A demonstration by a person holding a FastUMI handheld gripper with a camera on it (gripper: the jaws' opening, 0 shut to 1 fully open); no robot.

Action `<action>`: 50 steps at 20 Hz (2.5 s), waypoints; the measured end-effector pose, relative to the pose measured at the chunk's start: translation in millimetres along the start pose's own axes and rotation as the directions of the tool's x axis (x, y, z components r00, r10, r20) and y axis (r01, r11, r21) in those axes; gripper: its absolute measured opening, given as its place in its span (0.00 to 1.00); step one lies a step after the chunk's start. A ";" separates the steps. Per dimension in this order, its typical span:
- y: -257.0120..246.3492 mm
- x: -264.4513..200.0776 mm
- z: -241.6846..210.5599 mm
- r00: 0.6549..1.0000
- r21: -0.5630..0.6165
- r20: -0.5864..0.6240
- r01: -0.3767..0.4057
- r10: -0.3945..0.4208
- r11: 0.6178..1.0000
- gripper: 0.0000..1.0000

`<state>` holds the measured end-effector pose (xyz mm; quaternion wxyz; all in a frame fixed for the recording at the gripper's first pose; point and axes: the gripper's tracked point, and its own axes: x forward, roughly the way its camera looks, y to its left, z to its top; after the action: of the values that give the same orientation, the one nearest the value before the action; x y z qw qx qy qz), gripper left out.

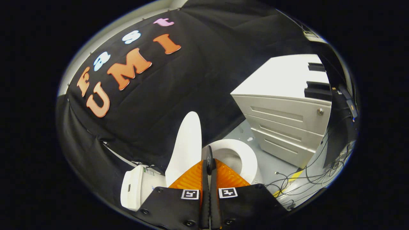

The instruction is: Open the toilet lid.

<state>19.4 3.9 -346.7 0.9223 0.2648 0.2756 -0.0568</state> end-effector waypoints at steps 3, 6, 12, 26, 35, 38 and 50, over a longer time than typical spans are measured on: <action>19.3 -9.2 3.1 1.000 -0.094 0.002 -0.004 0.004 0.996 0.09; 32.0 -14.3 5.0 1.000 -0.107 -0.001 -0.017 0.017 0.994 0.09; 66.9 -24.9 11.3 0.999 -0.213 0.008 -0.039 0.042 0.976 0.09; 167.2 -54.5 9.8 0.985 -0.304 0.000 -0.166 0.174 0.938 0.09; 229.1 -76.4 -8.5 0.972 -0.413 -0.011 -0.219 0.236 0.884 0.12; 245.8 -80.3 -15.5 0.969 -0.442 -0.015 -0.227 0.246 0.868 0.12; 308.4 -99.9 -50.4 0.957 -0.524 -0.040 -0.266 0.288 0.809 0.12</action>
<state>-11.4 289.1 -187.6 0.9631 0.0393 0.2199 0.1500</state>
